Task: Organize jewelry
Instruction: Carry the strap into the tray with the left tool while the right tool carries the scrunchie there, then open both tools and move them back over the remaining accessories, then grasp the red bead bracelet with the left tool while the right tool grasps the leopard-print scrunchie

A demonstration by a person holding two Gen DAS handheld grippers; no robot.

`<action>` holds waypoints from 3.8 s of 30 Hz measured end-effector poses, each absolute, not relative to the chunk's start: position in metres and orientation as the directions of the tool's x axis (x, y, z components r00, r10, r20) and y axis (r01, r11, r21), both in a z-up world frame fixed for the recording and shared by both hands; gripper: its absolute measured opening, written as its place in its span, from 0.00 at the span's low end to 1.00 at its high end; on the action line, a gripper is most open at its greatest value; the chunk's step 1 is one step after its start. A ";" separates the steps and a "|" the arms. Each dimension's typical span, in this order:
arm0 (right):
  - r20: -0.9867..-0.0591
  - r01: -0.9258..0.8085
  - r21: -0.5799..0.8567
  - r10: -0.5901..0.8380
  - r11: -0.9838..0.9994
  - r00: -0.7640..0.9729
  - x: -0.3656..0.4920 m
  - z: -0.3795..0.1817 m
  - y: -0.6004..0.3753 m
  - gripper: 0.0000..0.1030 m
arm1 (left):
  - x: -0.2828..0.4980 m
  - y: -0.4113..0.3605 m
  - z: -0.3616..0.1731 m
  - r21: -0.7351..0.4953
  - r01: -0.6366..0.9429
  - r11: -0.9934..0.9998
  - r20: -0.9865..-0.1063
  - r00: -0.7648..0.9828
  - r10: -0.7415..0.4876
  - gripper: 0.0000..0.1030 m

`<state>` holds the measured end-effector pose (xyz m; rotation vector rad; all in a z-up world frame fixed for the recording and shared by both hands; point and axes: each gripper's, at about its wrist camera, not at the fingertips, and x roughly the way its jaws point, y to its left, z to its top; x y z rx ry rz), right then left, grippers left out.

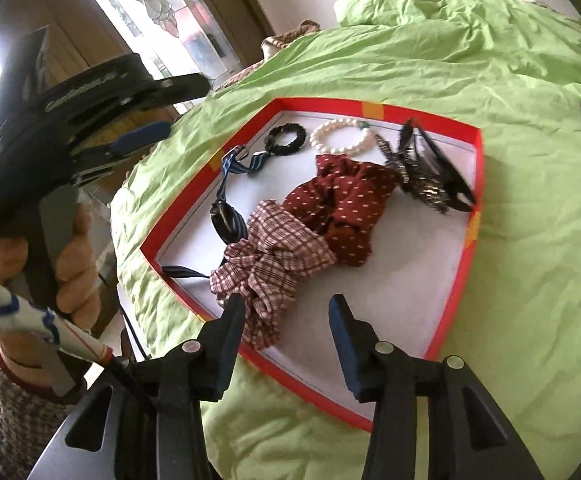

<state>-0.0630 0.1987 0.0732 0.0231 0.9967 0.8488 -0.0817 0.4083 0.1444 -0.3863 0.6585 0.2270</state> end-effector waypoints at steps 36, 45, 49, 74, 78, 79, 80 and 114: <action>-0.709 -0.235 0.371 0.438 0.898 0.553 -0.116 0.074 -0.115 0.57 | -0.128 0.112 0.161 0.107 0.050 0.993 -0.710 0.703 0.041 0.68; -0.686 -0.146 0.436 0.433 0.888 0.586 -0.114 0.067 -0.171 0.58 | -0.121 0.062 0.156 0.171 0.114 0.979 -0.730 0.682 0.048 0.68; -0.685 -0.114 0.454 0.428 0.884 0.589 -0.111 0.060 -0.187 0.59 | -0.117 0.049 0.147 0.180 0.130 0.975 -0.746 0.664 0.049 0.68; -0.721 -0.075 0.365 0.333 0.928 0.608 -0.061 0.049 -0.199 0.59 | -0.061 0.036 0.089 0.136 0.139 0.981 -0.842 0.539 0.040 0.68; -0.716 -0.068 0.354 0.317 0.933 0.622 -0.046 0.053 -0.201 0.59 | -0.049 0.039 0.081 0.127 0.134 0.983 -0.851 0.524 0.039 0.68; -0.714 -0.063 0.353 0.312 0.934 0.627 -0.040 0.053 -0.202 0.59 | -0.047 0.039 0.079 0.126 0.132 0.983 -0.851 0.523 0.039 0.68; -0.712 -0.060 0.353 0.309 0.934 0.631 -0.037 0.054 -0.203 0.59 | -0.045 0.040 0.078 0.124 0.128 0.984 -0.851 0.523 0.040 0.68; -0.666 -0.085 0.426 0.376 0.901 0.644 0.093 0.029 -0.204 0.03 | 0.087 0.012 0.023 -0.272 0.157 0.949 -0.846 0.431 -0.314 0.08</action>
